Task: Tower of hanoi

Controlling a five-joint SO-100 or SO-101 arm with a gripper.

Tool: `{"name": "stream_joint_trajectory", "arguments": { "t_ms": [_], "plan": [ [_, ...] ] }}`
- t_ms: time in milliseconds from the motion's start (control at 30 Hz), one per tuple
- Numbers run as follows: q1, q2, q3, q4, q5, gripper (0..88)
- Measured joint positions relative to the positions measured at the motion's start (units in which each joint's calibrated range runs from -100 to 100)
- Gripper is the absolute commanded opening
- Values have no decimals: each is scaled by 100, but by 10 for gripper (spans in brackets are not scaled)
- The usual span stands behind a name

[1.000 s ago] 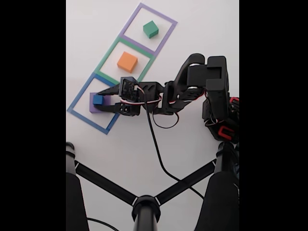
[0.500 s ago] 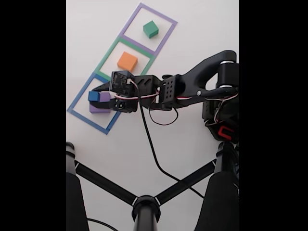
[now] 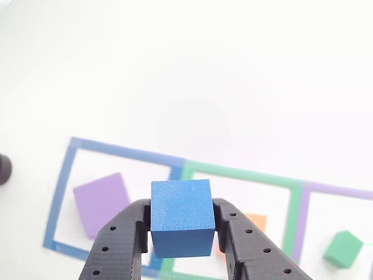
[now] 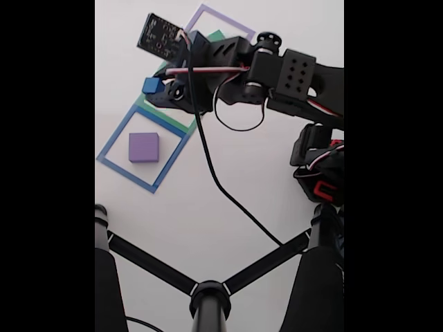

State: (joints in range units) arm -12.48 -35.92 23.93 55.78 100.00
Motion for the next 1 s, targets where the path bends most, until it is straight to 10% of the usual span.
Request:
{"name": "stream_joint_trajectory", "arguments": {
  "t_ms": [367,1000],
  "plan": [
    [1253,186,-3351,3170,0,25],
    [2276,-566,-1105,1701,0,29]
  ]
}}
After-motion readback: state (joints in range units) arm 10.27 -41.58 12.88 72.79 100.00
